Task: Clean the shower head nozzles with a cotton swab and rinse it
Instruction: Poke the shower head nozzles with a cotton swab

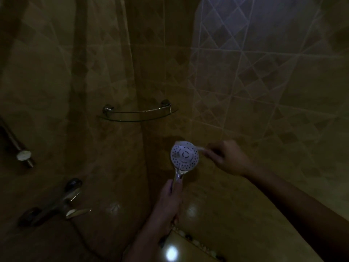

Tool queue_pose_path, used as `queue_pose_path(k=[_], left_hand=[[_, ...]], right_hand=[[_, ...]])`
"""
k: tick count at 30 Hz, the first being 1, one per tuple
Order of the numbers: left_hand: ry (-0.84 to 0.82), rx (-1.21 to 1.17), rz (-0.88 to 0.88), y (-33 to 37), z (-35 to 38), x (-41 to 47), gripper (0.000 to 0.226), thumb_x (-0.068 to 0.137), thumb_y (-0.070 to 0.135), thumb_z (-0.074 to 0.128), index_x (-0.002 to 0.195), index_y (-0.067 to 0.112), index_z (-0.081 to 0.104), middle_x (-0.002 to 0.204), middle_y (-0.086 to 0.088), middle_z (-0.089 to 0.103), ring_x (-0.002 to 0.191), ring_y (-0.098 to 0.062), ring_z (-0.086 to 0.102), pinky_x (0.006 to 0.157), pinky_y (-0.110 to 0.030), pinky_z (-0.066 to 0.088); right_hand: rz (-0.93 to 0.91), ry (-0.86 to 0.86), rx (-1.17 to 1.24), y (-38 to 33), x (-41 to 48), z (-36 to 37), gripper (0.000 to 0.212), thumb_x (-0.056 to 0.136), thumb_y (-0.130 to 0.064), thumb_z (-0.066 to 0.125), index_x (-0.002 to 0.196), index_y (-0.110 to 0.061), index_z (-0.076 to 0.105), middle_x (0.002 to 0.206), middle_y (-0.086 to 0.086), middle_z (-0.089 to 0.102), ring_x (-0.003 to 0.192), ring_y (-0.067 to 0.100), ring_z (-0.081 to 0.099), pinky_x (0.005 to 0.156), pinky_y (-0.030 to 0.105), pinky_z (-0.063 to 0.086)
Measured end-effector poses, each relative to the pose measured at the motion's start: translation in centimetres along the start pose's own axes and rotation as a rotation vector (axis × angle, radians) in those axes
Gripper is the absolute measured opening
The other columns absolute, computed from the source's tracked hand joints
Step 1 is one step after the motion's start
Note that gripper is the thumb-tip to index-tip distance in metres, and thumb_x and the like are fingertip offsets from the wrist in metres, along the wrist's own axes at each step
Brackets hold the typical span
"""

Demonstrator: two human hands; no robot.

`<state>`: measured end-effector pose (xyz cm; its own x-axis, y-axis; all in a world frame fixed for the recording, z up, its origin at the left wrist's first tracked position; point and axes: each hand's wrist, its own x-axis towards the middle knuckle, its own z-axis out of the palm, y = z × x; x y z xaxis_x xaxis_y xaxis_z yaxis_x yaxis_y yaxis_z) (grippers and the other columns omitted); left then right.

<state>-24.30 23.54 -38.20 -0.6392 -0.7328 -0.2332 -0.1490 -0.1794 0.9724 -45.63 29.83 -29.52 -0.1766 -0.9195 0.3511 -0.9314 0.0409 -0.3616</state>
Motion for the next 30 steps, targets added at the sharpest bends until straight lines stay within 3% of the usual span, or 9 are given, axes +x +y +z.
queue_pose_path(k=[3, 6, 9, 11, 14, 17, 20, 25, 30], left_hand=[[0.009, 0.032, 0.024, 0.0, -0.6, 0.3, 0.032, 0.099, 0.044, 0.045, 0.093, 0.014, 0.055, 0.06, 0.001, 0.046, 0.036, -0.007, 0.037, 0.032, -0.019, 0.025], [0.004, 0.055, 0.026, 0.0, -0.9, 0.3, 0.032, 0.1, 0.043, 0.045, 0.094, 0.014, 0.056, 0.062, 0.002, 0.046, 0.038, -0.005, 0.038, 0.033, -0.019, 0.027], [0.013, 0.028, 0.012, -0.1, -1.1, 0.4, 0.031, 0.099, 0.044, 0.045, 0.092, 0.015, 0.056, 0.062, 0.003, 0.045, 0.039, -0.005, 0.036, 0.034, -0.02, 0.027], [0.012, 0.017, -0.004, -0.2, -1.2, 0.4, 0.029, 0.098, 0.045, 0.046, 0.086, 0.021, 0.055, 0.06, 0.005, 0.046, 0.038, -0.005, 0.037, 0.035, -0.021, 0.027], [0.015, -0.012, -0.04, -0.2, -1.4, 0.4, 0.03, 0.097, 0.049, 0.047, 0.085, 0.021, 0.053, 0.058, 0.005, 0.046, 0.036, -0.007, 0.036, 0.035, -0.018, 0.026], [-0.02, -0.013, -0.03, -0.2, -1.3, 0.1, 0.032, 0.099, 0.045, 0.045, 0.095, 0.015, 0.054, 0.056, 0.003, 0.044, 0.034, -0.009, 0.034, 0.033, -0.015, 0.024], [-0.021, -0.027, -0.04, -0.2, -1.3, -0.1, 0.034, 0.1, 0.043, 0.044, 0.1, 0.01, 0.052, 0.055, 0.004, 0.044, 0.034, -0.009, 0.034, 0.034, -0.014, 0.024], [-0.04, -0.083, -0.07, 0.2, -1.4, -0.2, 0.029, 0.099, 0.046, 0.046, 0.093, 0.019, 0.054, 0.052, 0.006, 0.043, 0.036, -0.01, 0.031, 0.036, -0.014, 0.022], [-0.051, -0.055, -0.059, 0.1, -1.1, -0.8, 0.03, 0.1, 0.044, 0.044, 0.095, 0.017, 0.054, 0.053, 0.005, 0.042, 0.035, -0.009, 0.031, 0.035, -0.013, 0.023]], right_hand=[[-0.117, -0.236, -0.026, -0.9, -0.9, 0.7, 0.028, 0.099, -0.031, 0.057, 0.075, -0.042, 0.049, 0.056, -0.017, 0.05, 0.054, -0.004, 0.058, 0.046, 0.01, 0.039], [-0.019, -0.068, -0.12, 0.1, 0.2, 1.1, 0.031, 0.099, -0.029, 0.056, 0.069, -0.035, 0.051, 0.054, -0.013, 0.049, 0.047, 0.003, 0.054, 0.046, 0.014, 0.037], [0.098, 0.085, -0.119, 0.8, 0.9, 1.1, 0.028, 0.1, -0.031, 0.054, 0.078, -0.017, 0.065, 0.061, -0.004, 0.06, 0.051, 0.007, 0.056, 0.051, 0.03, 0.049], [-0.028, -0.008, -0.02, 0.2, 0.3, 1.3, 0.031, 0.099, -0.034, 0.054, 0.077, -0.015, 0.066, 0.059, -0.004, 0.06, 0.049, 0.008, 0.056, 0.048, 0.022, 0.046], [-0.19, -0.239, -0.011, -0.7, -0.9, 2.2, 0.024, 0.099, -0.032, 0.056, 0.076, -0.029, 0.059, 0.055, -0.014, 0.051, 0.049, 0.002, 0.056, 0.045, 0.013, 0.04], [-0.051, -0.073, -0.082, 0.6, 0.2, 2.4, 0.026, 0.1, -0.028, 0.055, 0.074, -0.028, 0.057, 0.054, -0.014, 0.049, 0.043, 0.004, 0.051, 0.046, 0.017, 0.04], [0.122, 0.107, -0.112, 1.5, 0.8, 1.8, 0.028, 0.1, -0.027, 0.053, 0.076, -0.015, 0.063, 0.06, -0.005, 0.056, 0.048, 0.01, 0.051, 0.051, 0.032, 0.044], [-0.175, -0.168, 0.046, -0.7, -1.6, 1.9, 0.022, 0.099, -0.028, 0.058, 0.078, -0.035, 0.058, 0.054, -0.014, 0.051, 0.046, 0.002, 0.054, 0.045, 0.01, 0.037], [0.143, 0.125, -0.101, 1.1, -0.2, 1.5, 0.029, 0.1, -0.029, 0.054, 0.072, -0.02, 0.06, 0.055, -0.011, 0.051, 0.044, 0.003, 0.048, 0.05, 0.019, 0.034]])
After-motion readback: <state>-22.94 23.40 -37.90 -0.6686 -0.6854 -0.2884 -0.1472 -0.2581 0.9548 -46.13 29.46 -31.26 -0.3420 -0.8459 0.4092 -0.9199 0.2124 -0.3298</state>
